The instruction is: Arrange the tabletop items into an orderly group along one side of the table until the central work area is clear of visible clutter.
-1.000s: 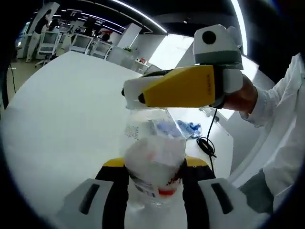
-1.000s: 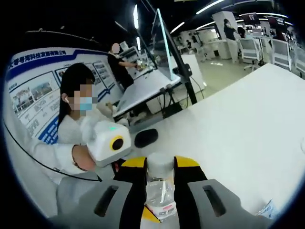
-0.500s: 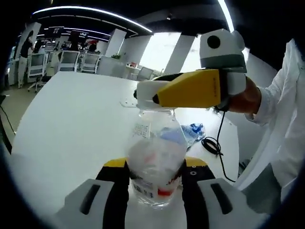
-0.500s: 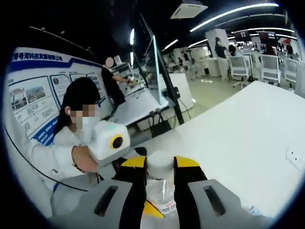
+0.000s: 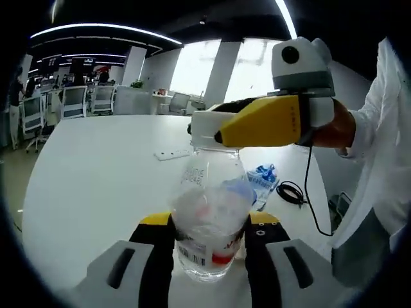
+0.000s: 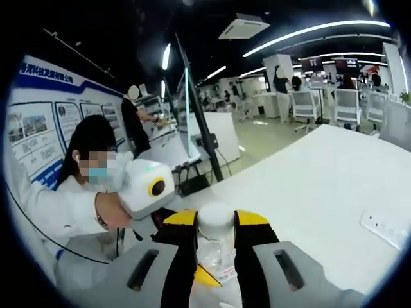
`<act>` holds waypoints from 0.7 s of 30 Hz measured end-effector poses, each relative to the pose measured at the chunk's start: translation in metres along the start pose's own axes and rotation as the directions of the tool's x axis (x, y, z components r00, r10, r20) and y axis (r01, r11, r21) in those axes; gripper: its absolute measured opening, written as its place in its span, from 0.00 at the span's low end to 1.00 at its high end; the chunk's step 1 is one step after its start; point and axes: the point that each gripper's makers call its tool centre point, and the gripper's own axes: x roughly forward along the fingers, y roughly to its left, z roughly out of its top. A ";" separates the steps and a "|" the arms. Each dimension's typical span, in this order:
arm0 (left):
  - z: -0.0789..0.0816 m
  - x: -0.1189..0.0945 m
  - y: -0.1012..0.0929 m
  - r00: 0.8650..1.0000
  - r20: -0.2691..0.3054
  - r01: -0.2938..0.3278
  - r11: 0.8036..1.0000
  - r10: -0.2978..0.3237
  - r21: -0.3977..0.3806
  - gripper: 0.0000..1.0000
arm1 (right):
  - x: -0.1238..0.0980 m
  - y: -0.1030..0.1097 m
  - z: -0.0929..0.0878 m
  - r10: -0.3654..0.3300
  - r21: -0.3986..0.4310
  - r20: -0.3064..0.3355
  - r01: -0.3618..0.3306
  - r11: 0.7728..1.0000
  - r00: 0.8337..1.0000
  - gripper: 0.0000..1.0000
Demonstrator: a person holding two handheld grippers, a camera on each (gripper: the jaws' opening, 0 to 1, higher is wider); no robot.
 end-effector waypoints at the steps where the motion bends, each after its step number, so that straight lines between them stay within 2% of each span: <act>1: 0.000 0.002 0.003 1.000 0.003 0.008 1.000 -0.008 0.011 0.42 | 0.000 -0.001 0.000 -0.006 -0.003 -0.002 0.006 1.000 1.000 0.18; 8: -0.005 0.005 0.010 0.999 0.003 0.042 0.998 -0.042 0.042 0.42 | 0.003 -0.006 -0.006 -0.055 -0.018 -0.023 0.054 0.998 0.998 0.18; 14: -0.007 0.008 0.010 0.998 -0.001 0.059 0.995 -0.059 0.075 0.43 | 0.006 -0.006 -0.010 -0.075 -0.100 -0.035 0.071 0.992 0.997 0.18; 21: -0.011 0.011 0.011 0.998 -0.015 0.066 0.994 -0.065 0.091 0.43 | 0.007 -0.008 -0.015 -0.092 -0.131 -0.054 0.085 0.988 0.994 0.18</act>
